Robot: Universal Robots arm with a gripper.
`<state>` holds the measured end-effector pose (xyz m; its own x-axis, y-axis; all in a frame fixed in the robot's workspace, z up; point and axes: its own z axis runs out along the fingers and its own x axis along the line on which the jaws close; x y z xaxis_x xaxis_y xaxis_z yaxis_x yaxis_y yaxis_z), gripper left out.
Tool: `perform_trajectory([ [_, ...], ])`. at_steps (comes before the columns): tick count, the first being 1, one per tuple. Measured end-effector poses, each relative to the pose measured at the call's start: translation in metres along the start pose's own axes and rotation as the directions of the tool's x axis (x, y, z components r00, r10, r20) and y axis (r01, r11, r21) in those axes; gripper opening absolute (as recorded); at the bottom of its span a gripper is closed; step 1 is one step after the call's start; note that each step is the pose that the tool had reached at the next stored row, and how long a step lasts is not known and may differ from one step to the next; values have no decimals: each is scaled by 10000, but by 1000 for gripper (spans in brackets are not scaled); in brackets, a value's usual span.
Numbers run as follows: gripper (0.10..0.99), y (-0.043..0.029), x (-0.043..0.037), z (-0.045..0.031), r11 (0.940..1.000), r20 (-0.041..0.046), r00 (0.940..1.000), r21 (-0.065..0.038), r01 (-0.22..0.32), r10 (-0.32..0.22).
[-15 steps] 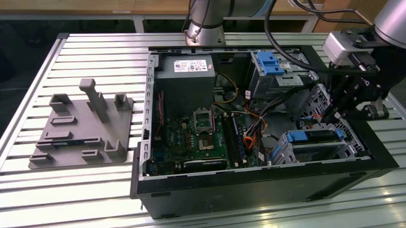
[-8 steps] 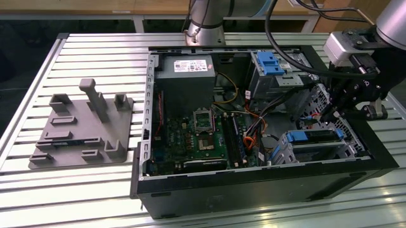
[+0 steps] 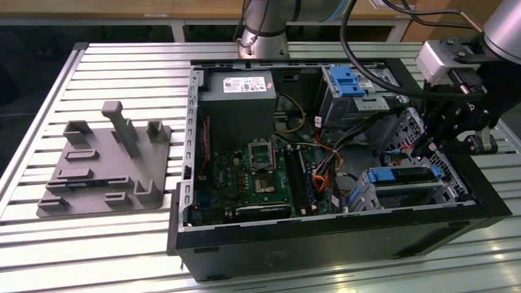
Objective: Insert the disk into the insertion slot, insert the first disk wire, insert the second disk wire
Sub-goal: 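Insert the first disk wire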
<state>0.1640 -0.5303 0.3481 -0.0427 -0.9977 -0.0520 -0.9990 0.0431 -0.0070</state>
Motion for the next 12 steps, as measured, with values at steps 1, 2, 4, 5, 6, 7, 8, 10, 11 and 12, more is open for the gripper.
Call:
perform_trajectory([
  [1,165,-1,1,0,10000,-1,10000,3,-78,78],
  [2,165,-1,3,0,9999,-1,9999,6,-154,154],
  [4,165,-1,9,0,9996,-4,9996,3,-283,283],
  [5,165,-1,10,-1,9995,-6,9995,-21,-325,325],
  [6,165,-3,10,-1,9994,-13,9994,-73,-342,342],
  [7,165,-5,9,0,9993,-20,9994,-121,-347,346],
  [8,165,-4,9,0,9993,-25,9994,-150,-349,349],
  [10,165,-5,10,0,9993,-31,9994,-161,-349,348],
  [11,165,-5,10,1,9993,-30,9994,-156,-342,341],
  [12,165,-6,10,1,9994,-29,9995,-148,-327,327],
])
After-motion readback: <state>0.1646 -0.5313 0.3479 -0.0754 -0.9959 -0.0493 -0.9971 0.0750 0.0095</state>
